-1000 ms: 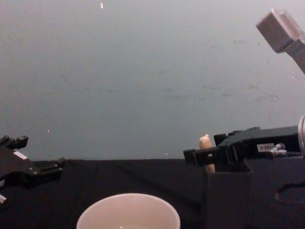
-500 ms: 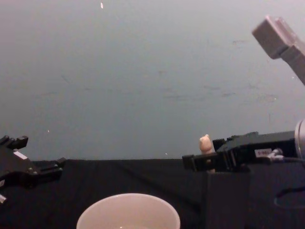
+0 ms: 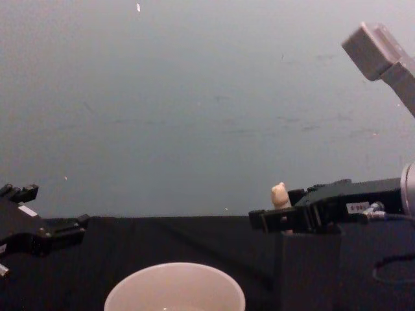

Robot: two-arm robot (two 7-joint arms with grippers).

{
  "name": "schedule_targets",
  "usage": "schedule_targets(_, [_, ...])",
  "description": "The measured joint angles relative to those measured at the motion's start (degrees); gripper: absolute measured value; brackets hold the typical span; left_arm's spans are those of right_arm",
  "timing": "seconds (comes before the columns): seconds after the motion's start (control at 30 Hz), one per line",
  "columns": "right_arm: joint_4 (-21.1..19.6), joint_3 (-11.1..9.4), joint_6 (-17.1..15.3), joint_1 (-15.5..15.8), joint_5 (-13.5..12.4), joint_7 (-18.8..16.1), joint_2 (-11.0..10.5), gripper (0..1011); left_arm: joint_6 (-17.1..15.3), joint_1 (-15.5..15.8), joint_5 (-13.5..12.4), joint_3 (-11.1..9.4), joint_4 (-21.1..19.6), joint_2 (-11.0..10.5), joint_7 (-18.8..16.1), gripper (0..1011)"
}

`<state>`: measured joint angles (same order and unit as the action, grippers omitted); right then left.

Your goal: Pick up the stirring spoon with one hand, stir inside the cup, then place it back in its original position.

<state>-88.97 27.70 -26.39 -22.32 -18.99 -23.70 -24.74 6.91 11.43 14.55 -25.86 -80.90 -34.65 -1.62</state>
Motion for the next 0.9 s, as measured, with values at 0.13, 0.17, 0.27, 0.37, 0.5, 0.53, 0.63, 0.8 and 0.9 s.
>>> schedule_targets(0.13, [0.0,0.0,0.0,0.0,0.0,0.0,0.0,881,0.0,0.0,0.0,0.0,0.0,0.0,0.0,1001])
schedule_targets(0.17, [0.0,0.0,0.0,0.0,0.0,0.0,0.0,863,0.0,0.0,0.0,0.0,0.0,0.0,0.0,1001])
schedule_targets(0.27, [0.0,0.0,0.0,0.0,0.0,0.0,0.0,775,0.0,0.0,0.0,0.0,0.0,0.0,0.0,1001])
schedule_targets(0.37, [0.0,-0.1,0.0,0.0,0.0,0.0,0.0,659,0.0,0.0,0.0,0.0,0.0,0.0,0.0,1001])
schedule_targets(0.5, [0.0,-0.1,0.0,0.0,0.0,0.0,0.0,539,0.0,0.0,0.0,0.0,0.0,0.0,0.0,1001])
schedule_targets(0.53, [0.0,-0.1,0.0,0.0,0.0,0.0,0.0,518,0.0,0.0,0.0,0.0,0.0,0.0,0.0,1001])
schedule_targets(0.63, [0.0,-0.1,0.0,0.0,0.0,0.0,0.0,416,0.0,0.0,0.0,0.0,0.0,0.0,0.0,1001])
schedule_targets(0.8, [0.0,-0.1,0.0,0.0,0.0,0.0,0.0,269,0.0,0.0,0.0,0.0,0.0,0.0,0.0,1001])
schedule_targets(0.9, [0.0,-0.1,0.0,0.0,0.0,0.0,0.0,207,0.0,0.0,0.0,0.0,0.0,0.0,0.0,1001])
